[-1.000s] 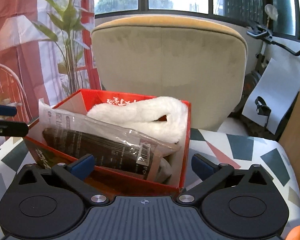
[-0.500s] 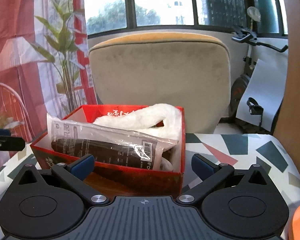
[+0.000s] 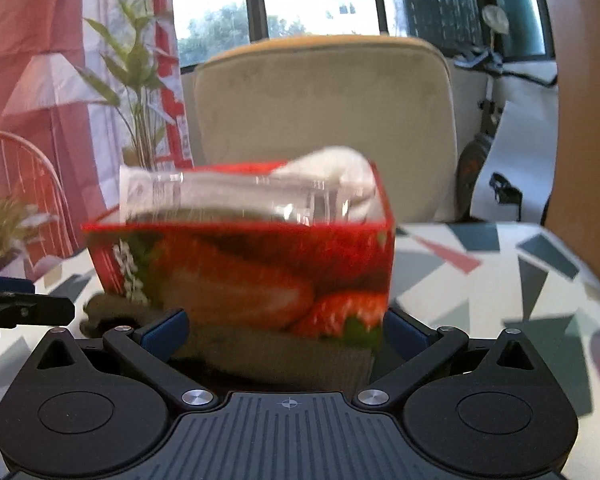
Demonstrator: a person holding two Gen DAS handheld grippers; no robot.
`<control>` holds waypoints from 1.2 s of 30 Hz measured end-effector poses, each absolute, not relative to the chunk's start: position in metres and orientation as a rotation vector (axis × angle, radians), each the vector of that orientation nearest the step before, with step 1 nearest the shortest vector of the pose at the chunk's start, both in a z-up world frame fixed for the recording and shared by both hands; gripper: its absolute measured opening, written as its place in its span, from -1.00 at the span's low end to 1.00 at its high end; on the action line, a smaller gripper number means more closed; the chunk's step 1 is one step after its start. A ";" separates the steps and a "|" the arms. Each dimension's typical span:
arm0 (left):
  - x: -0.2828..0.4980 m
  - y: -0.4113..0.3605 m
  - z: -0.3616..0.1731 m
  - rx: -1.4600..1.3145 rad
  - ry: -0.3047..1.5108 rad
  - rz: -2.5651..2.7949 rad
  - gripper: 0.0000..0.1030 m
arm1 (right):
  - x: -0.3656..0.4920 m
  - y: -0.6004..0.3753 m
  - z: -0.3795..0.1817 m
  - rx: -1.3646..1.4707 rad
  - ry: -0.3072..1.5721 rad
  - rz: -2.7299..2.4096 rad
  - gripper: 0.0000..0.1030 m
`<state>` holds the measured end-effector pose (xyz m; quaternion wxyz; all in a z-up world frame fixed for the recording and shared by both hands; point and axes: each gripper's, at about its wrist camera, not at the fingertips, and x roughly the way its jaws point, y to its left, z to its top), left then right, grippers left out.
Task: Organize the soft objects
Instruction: 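Move both tools down to the black strap in front of the box, then grasp the black strap with both tools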
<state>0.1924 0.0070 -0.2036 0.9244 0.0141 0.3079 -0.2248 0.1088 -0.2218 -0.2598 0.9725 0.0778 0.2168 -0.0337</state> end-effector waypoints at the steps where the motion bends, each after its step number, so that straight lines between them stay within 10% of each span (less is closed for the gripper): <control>1: 0.191 0.009 -0.206 0.013 0.639 -0.457 1.00 | 0.110 -0.221 -0.265 0.170 0.446 -0.076 0.97; 11: 0.195 0.010 -0.217 -0.042 0.663 -0.486 0.66 | 0.118 -0.219 -0.307 0.179 0.602 -0.093 0.47; 24: 0.232 -0.002 -0.246 -0.099 0.771 -0.499 0.25 | 0.115 -0.220 -0.324 0.186 0.638 -0.082 0.41; 29: 0.229 -0.008 -0.251 -0.026 0.751 -0.463 -0.73 | 0.115 -0.221 -0.324 0.186 0.634 -0.076 0.41; 36: 0.216 0.008 -0.250 -0.057 0.701 -0.466 -0.86 | 0.115 -0.221 -0.324 0.182 0.630 -0.069 0.41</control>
